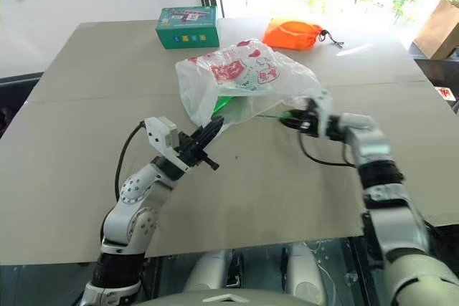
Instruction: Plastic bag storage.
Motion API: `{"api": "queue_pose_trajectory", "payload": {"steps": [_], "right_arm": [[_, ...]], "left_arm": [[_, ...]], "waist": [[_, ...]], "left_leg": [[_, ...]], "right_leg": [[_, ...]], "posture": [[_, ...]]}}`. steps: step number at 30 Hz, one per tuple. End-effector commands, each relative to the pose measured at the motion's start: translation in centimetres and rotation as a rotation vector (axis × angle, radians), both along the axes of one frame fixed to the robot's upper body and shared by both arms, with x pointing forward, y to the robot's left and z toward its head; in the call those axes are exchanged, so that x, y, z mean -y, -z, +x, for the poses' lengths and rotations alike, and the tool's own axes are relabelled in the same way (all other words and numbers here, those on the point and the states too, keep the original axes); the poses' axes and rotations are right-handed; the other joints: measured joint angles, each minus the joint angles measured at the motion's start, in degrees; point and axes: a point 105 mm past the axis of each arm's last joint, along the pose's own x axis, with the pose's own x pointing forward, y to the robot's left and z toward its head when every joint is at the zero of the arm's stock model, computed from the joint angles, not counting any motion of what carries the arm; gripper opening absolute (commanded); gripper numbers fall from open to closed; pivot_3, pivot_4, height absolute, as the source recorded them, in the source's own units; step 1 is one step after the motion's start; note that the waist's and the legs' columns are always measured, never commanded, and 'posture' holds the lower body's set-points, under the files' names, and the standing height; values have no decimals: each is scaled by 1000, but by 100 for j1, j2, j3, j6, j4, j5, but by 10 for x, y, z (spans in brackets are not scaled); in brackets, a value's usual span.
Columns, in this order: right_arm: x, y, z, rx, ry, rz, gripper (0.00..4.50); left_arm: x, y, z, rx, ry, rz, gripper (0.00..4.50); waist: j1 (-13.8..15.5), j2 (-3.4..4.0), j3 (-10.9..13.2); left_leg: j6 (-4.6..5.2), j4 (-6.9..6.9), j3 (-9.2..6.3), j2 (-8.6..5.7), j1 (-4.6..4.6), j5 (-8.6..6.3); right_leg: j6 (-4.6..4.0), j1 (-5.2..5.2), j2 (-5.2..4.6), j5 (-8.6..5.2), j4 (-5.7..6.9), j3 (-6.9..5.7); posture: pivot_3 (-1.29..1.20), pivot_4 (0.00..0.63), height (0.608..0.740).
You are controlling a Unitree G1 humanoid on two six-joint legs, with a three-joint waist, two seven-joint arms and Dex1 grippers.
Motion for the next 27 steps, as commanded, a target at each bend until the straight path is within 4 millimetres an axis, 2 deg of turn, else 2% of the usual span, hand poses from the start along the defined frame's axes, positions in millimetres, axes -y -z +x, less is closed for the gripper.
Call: {"api": "queue_pose_trajectory", "payload": {"steps": [1, 2, 3, 5, 7, 9, 10, 13, 17, 20, 23, 27], "right_arm": [[-48, -46, 38, 179, 141, 27, 724], [-56, -67, 48, 220, 212, 108, 724], [-59, -86, 55, 218, 278, 208, 1224], [-60, -98, 61, 246, 328, 242, 2173], [-57, -90, 63, 282, 347, 177, 3060], [-54, -80, 62, 267, 337, 147, 4139], [-52, -71, 58, 261, 286, 119, 4450], [-41, -51, 44, 257, 172, 71, 4450], [-5, -29, 28, 284, 176, -18, 4450], [14, -31, 15, 347, 187, -24, 4450], [44, -37, 15, 383, 290, -76, 4450], [83, -38, 11, 314, 379, -126, 4450]], "left_arm": [[5, -6, -5, 46, 10, -9, 0], [6, -5, -5, 46, 11, -8, 0], [7, -6, -5, 50, 12, -8, 0], [8, -7, -5, 58, 9, -9, 0], [7, -8, -5, 65, 1, -7, 0], [6, -7, -6, 67, -6, -6, 0], [3, -7, -6, 65, -22, -10, 0], [-1, -6, -6, 63, -53, -16, 0], [0, -3, -7, 53, -61, -26, 0], [5, -2, -7, 50, -37, -24, 0], [5, -3, -5, 52, -31, -17, 0], [3, -3, -5, 54, -32, -10, 0]], "waist": [[5, 3, 2], [24, 5, 4], [41, 8, 7], [90, 9, 8], [135, 4, 5], [158, -4, 0], [157, -3, 0], [148, 0, 2], [98, 12, 9], [50, 11, 8], [15, 12, 8], [48, 12, 8]], "left_leg": [[0, 0, 1, 0, 0, 0], [0, 0, 0, 0, -6, 0], [-1, 0, -4, 0, -13, 1], [-1, 0, -8, -2, -27, 1], [0, -1, -9, -6, -32, 0], [3, -1, -7, -6, -32, -2], [3, -2, -5, -6, -31, -2], [3, -3, 0, -3, -30, -2], [2, -3, -6, -1, -28, -1], [2, -3, -6, -2, -24, -1], [2, -3, -2, 0, -15, -1], [1, -2, -1, -1, -12, -1]], "right_leg": [[0, -4, 0, 0, 3, 0], [0, -10, 0, 0, 4, -1], [-1, -13, 0, 0, 4, -6], [-1, -16, -3, 0, -2, -16], [0, -9, -8, 0, -19, -26], [0, 0, -9, 0, -28, -29], [0, 1, -9, 0, -32, -29], [0, -1, -7, 0, -25, -29], [0, -8, -8, 0, -14, -20], [0, -7, -9, 0, -13, -18], [0, -7, -5, 0, -7, -11], [0, -7, -7, 0, -2, -9]], "posture": [[0, 150, 740], [0, 150, 740], [0, 150, 740], [0, 150, 740], [0, 150, 740], [0, 150, 740], [0, 150, 740], [0, 150, 740], [0, 150, 740], [0, 150, 740], [0, 150, 740], [0, 150, 740]]}}
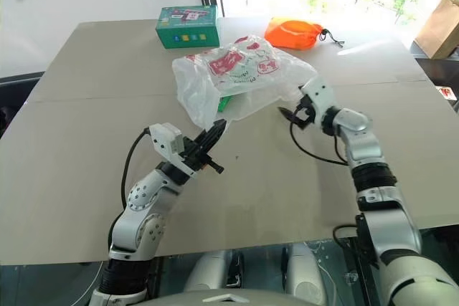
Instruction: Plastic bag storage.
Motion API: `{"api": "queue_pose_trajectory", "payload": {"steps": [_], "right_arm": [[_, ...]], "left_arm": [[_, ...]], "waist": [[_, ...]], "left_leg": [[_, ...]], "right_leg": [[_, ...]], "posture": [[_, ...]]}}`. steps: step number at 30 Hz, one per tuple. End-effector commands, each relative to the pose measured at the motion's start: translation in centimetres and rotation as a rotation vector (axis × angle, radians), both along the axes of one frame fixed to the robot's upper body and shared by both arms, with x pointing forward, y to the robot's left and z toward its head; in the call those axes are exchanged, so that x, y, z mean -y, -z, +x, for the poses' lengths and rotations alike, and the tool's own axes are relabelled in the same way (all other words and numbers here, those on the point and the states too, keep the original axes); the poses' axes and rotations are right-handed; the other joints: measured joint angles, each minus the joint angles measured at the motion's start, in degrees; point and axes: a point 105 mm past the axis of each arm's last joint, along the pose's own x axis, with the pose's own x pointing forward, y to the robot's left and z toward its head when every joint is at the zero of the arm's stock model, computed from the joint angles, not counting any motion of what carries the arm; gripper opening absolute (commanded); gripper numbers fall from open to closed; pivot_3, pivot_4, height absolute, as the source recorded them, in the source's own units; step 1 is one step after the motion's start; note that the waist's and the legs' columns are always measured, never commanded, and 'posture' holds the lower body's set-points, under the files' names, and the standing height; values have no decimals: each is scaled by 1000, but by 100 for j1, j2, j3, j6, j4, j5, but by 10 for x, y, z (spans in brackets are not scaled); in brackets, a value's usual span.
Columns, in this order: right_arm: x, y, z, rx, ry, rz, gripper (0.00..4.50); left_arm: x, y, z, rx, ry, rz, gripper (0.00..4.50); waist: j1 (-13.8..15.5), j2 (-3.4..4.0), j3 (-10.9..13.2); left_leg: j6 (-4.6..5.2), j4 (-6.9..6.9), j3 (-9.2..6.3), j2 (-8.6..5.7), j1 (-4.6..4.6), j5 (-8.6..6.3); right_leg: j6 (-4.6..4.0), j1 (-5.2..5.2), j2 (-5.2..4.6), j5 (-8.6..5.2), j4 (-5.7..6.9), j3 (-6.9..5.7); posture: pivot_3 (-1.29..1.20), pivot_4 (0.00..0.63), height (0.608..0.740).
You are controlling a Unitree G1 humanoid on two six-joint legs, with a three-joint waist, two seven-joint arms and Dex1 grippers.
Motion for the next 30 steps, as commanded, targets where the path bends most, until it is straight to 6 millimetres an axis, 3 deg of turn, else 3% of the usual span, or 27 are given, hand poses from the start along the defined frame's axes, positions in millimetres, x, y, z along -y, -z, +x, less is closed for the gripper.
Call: {"api": "queue_pose_trajectory", "payload": {"steps": [1, 6, 10, 15, 19, 22, 25, 30], "right_arm": [[30, -15, -8, -26, 64, 23, 4450], [47, -19, -17, -112, 106, 138, 4450], [29, -26, -51, -196, -122, 206, 4450], [63, -35, -20, -84, 119, 176, 4450], [55, -20, -7, -71, 136, 98, 4450], [45, -15, 18, -42, 211, 104, 4450], [42, -15, 31, -26, 241, 126, 3643], [43, -17, 37, -8, 247, 149, 1086]], "left_arm": [[-2, -8, -3, 38, -1, 2, 0], [-3, -5, -3, 31, -3, 7, 0], [-2, -6, -3, 36, -4, 13, 0], [-2, -6, -2, 35, -4, 9, 0], [-2, -4, -2, 32, -1, 9, 0], [-2, -5, -1, 31, 1, 11, 0], [-3, -5, -1, 35, 0, 21, 0], [-12, -5, -2, 30, -35, 28, 0]], "waist": [[35, -1, 0], [21, -1, 0], [37, 0, 0], [29, -2, -1], [29, -2, -1], [-30, -1, 0], [-20, 0, 0], [33, 1, 1]], "left_leg": [[0, 0, -1, 0, -2, 0], [1, 0, -2, -1, -3, -1], [2, -1, -7, 1, -5, -1], [7, 1, -3, -4, -2, -4], [6, 0, -5, -3, -3, -3], [6, 0, 0, -1, -2, -3], [4, 0, 10, -1, 6, -2], [4, 0, 1, -1, -8, -2]], "right_leg": [[0, 0, -1, 0, -1, 0], [0, 1, -1, 0, -5, -1], [0, 0, 1, 0, -6, -3], [0, 3, -1, 0, -4, 1], [0, 2, 3, 0, -7, -1], [0, 2, 4, 0, -8, 3], [0, 0, 5, 0, 1, 12], [0, -1, 0, 0, -11, 0]], "posture": [[0, 150, 740], [0, 150, 740], [0, 150, 740], [0, 150, 740], [0, 150, 740], [0, 150, 740], [0, 150, 740], [0, 150, 740]]}}
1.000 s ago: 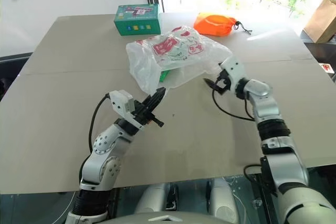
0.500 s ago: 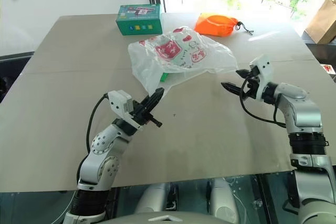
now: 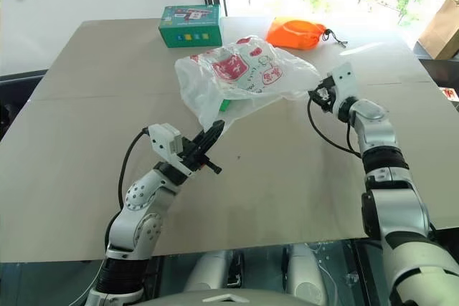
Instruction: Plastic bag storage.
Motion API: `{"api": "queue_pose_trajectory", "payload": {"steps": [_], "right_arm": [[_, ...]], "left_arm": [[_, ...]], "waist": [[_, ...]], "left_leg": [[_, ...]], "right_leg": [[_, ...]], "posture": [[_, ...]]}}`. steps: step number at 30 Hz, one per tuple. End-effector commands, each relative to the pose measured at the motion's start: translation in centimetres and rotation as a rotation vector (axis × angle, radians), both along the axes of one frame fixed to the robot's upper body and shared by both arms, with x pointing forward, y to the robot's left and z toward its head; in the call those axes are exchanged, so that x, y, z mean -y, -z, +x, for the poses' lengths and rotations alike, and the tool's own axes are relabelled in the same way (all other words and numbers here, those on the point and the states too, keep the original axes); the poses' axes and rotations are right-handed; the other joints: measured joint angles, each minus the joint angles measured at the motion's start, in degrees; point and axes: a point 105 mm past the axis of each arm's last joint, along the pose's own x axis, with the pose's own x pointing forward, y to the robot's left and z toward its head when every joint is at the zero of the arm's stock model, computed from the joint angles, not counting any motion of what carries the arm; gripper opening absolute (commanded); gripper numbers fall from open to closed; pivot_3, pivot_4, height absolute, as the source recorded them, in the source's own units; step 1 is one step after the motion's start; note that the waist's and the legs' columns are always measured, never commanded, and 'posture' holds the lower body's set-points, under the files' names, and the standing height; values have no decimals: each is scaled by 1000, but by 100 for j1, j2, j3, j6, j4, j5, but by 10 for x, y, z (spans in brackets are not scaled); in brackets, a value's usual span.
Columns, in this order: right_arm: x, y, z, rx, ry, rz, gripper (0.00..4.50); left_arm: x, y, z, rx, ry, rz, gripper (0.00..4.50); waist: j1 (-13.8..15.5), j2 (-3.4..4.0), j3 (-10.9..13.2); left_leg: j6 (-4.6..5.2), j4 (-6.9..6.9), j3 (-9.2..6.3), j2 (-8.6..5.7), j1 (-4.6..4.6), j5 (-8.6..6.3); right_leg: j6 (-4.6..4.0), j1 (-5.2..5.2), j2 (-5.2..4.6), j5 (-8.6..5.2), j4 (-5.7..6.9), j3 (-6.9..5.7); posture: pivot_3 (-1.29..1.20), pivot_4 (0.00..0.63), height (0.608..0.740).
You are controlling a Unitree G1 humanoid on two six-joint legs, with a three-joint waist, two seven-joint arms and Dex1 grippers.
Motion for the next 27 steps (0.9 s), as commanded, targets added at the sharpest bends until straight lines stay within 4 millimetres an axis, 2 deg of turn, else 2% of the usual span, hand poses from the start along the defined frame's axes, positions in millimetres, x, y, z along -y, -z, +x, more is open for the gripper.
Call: {"api": "queue_pose_trajectory", "payload": {"steps": [1, 2, 5, 8, 11, 13, 15, 17, 21, 22, 24, 27], "right_arm": [[9, -9, 1, 52, 16, -1, 616], [10, -9, 0, 53, 11, 0, 91], [11, -12, -4, 47, -23, -17, 29], [9, -38, -15, 53, -105, 57, 29], [11, -103, -29, 151, -170, 250, 29], [9, -154, -44, 283, -245, 386, 29], [16, -206, -57, 405, -273, 525, 29], [26, -237, -62, 514, -231, 583, 29], [32, -263, -62, 588, -194, 700, 29], [25, -265, -58, 592, -198, 677, 29], [13, -264, -50, 591, -208, 628, 29], [7, -263, -40, 585, -190, 623, 29]], "left_arm": [[-5, -7, -4, 34, -16, 3, 0], [-5, -8, -4, 34, -18, 5, 0], [-9, -12, -2, 45, -30, 19, 0], [-22, -34, 11, 93, -63, 56, 0], [-54, -78, 38, 162, -184, 45, 0], [-74, -111, 51, 220, -246, 17, 0], [-100, -162, 65, 329, -333, -15, 0], [-120, -203, 71, 416, -406, -50, 0], [-137, -247, 78, 513, -459, -107, 0], [-141, -263, 85, 536, -478, -101, 0], [-142, -282, 95, 566, -500, -73, 0], [-135, -286, 109, 560, -491, -57, 0]], "waist": [[1, 0, 0], [-2, 0, 0], [-12, 0, 0], [-6, 4, 2], [-7, 5, 5], [-11, 6, 6], [-38, 7, 8], [-23, 1, 12], [-26, -19, 6], [-25, -20, 7], [-36, -34, 19], [-38, -30, 24]], "left_leg": [[0, 0, 1, -1, -1, 0], [0, 0, 1, -1, -1, 0], [0, 0, 0, 1, 0, 0], [-1, 0, -3, 2, 0, 1], [-2, 2, -5, 2, -1, 1], [-3, 5, -7, 2, -1, 2], [-3, 5, -6, 0, -3, 2], [-3, 1, -6, -2, -4, 2], [-2, -12, -3, -4, -9, 1], [-2, -16, 1, -5, -12, 1], [-2, -14, 21, -18, -19, 1], [-4, -17, 26, -28, -20, 2]], "right_leg": [[0, 1, -1, 0, -3, 0], [0, 2, -1, 0, -4, -1], [0, 1, -1, 0, 0, -2], [0, 1, 0, 0, 4, -4], [0, -2, 0, 0, 11, -4], [0, -2, 1, 0, 15, -6], [0, -6, 2, 0, 16, -4], [1, -6, 4, 0, 9, -7], [2, 6, 8, -1, -5, -18], [3, 5, 7, 0, -11, -19], [3, 0, 3, 0, -5, -31], [4, -7, 1, 0, 1, -31]], "posture": [[0, 150, 740], [0, 150, 740], [0, 150, 740], [0, 150, 740], [0, 150, 740], [0, 150, 740], [0, 150, 740], [0, 150, 740], [0, 150, 740], [0, 150, 740], [0, 150, 740], [0, 150, 740]]}}
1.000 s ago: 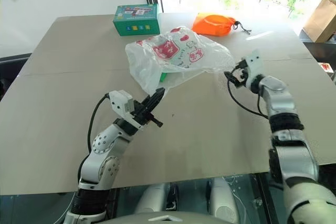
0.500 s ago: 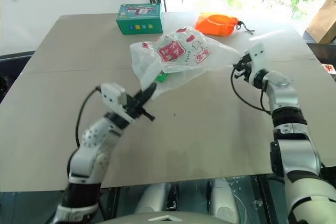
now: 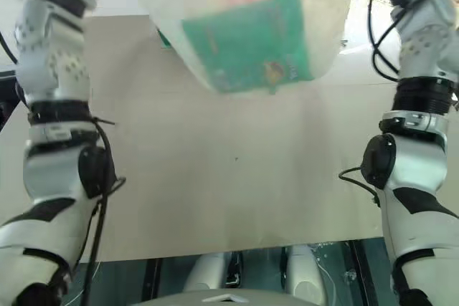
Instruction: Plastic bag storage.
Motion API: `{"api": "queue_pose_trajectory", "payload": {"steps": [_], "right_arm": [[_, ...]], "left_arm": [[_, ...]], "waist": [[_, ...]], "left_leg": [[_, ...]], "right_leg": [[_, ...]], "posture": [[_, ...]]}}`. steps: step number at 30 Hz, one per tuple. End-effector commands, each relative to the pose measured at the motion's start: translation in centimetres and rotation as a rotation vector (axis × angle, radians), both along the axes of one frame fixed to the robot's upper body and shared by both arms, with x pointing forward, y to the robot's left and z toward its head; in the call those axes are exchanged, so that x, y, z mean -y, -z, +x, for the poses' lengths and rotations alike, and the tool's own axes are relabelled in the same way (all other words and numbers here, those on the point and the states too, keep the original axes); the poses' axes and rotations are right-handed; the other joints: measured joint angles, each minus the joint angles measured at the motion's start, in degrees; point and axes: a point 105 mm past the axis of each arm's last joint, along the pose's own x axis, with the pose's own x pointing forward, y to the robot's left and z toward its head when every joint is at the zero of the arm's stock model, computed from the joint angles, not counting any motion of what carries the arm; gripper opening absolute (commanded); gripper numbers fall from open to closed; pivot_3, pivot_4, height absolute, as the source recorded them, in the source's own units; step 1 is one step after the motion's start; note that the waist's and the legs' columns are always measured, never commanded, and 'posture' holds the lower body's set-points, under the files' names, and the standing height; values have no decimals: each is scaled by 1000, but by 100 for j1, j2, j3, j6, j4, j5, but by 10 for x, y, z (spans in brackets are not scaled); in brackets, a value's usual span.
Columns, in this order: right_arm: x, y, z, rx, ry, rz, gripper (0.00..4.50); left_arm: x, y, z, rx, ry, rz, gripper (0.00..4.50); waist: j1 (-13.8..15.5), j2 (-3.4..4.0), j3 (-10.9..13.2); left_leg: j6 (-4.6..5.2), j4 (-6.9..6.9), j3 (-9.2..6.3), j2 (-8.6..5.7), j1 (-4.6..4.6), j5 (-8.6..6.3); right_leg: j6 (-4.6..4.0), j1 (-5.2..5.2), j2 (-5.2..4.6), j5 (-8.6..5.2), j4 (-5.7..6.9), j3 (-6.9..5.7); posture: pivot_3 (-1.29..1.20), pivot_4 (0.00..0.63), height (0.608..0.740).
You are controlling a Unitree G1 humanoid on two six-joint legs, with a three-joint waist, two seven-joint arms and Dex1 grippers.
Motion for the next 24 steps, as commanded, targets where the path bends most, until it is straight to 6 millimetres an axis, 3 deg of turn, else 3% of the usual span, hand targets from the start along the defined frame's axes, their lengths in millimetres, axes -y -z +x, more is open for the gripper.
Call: {"api": "queue_pose_trajectory", "payload": {"steps": [1, 6, 8, 11, 15, 17, 20, 23, 24], "right_arm": [[10, -27, -6, 101, 66, 26, 29], [14, -35, -10, 139, 71, 59, 29], [15, -27, -12, 117, 54, 20, 29], [12, 5, -20, 46, 11, -78, 29], [4, 90, -50, -212, -124, -242, 29], [3, 116, -62, -306, -154, -273, 29], [1, 190, -92, -546, -275, -376, 886], [3, 244, -121, -718, -352, -472, 2332], [6, 258, -129, -757, -358, -505, 2832]], "left_arm": [[-10, -6, 3, 36, -50, 5, 0], [0, -1, 0, 76, 0, 25, 0], [6, 9, -8, 84, 33, 58, 0], [11, 39, -26, 31, 88, 81, 0], [30, 114, -74, -195, 216, 81, 0], [35, 139, -87, -295, 216, 99, 0], [44, 204, -111, -519, 215, 163, 0], [52, 260, -136, -703, 238, 220, 0], [54, 275, -145, -743, 246, 255, 258]], "waist": [[-6, 2, 1], [-20, 1, 2], [-35, 1, 3], [-35, 1, 3], [-27, 2, -1], [0, 2, 6], [29, 5, 10], [55, 3, 4], [54, 1, 3]], "left_leg": [[0, -2, 1, 0, 0, 0], [0, -9, 1, 2, -7, 0], [0, -10, 2, 3, -10, 0], [0, -11, 0, 25, -16, 0], [1, -27, -35, 30, -3, -1], [1, -42, -42, 30, -7, -1], [-2, -25, -32, 29, -1, 0], [-1, -8, -32, 27, 47, -1], [0, 0, -31, 27, 53, -2]], "right_leg": [[0, 0, 0, 0, 0, 0], [2, -4, -2, -2, -13, -5], [3, -6, -3, -2, -16, -5], [3, -11, -4, -2, -17, -5], [3, -1, -11, -2, -25, 2], [3, -1, -16, -2, -34, 16], [3, -9, -13, -2, -20, 10], [3, 36, -13, -3, -19, 18], [2, 40, -11, -3, -11, 22]], "posture": [[0, 150, 740], [0, 150, 740], [0, 150, 740], [0, 150, 740], [0, 150, 740], [0, 150, 740], [0, 150, 740], [0, 150, 740], [0, 150, 740]]}}
